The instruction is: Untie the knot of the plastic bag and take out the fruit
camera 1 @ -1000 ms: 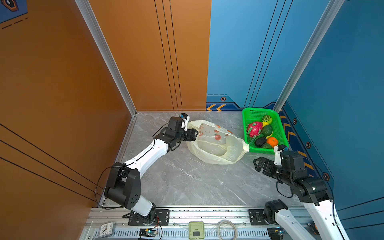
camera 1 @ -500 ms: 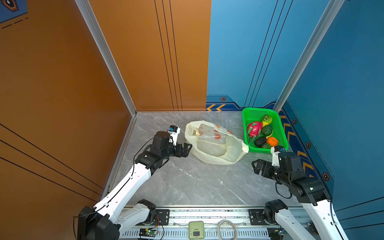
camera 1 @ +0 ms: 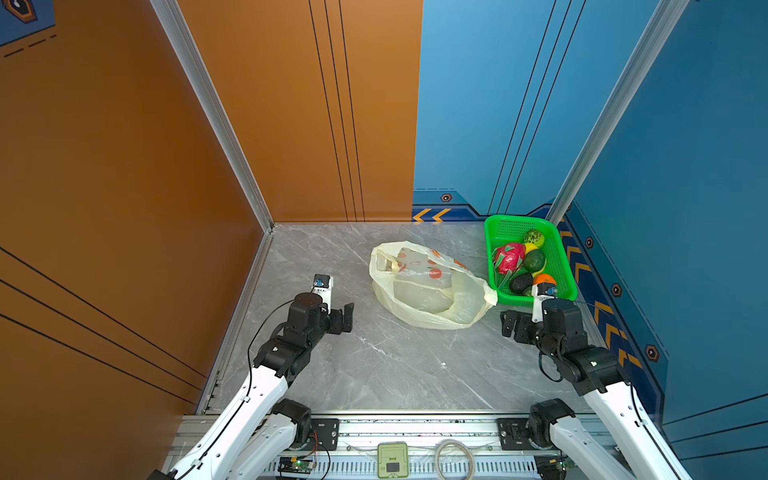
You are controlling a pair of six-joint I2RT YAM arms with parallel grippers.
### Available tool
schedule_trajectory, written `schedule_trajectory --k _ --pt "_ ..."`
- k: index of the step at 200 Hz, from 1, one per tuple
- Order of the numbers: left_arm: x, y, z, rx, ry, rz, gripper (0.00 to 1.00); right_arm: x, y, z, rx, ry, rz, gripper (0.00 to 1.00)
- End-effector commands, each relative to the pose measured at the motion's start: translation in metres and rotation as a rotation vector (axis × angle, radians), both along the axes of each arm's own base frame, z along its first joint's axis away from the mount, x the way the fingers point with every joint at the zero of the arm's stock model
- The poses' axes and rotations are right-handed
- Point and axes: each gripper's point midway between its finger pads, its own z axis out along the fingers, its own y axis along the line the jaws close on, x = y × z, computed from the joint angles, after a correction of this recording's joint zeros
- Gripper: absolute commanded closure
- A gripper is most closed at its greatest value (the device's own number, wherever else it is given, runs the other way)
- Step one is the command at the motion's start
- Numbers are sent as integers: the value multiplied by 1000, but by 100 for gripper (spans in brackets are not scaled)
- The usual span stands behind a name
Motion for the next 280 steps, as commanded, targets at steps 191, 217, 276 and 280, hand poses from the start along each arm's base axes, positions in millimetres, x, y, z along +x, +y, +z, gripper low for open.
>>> schedule_trajectory --k 191,217,276,280 --pt "67 78 -50 102 -278 188 2 116 -55 -70 -100 -267 -18 0" --pt "77 79 -54 80 -285 186 2 120 -54 -67 -99 -300 -10 0" --pt "92 82 -72 68 -270 197 1 127 -44 -61 -58 -371 30 0" --pt "92 82 -73 68 -268 200 1 128 -45 -61 -59 -374 28 0"
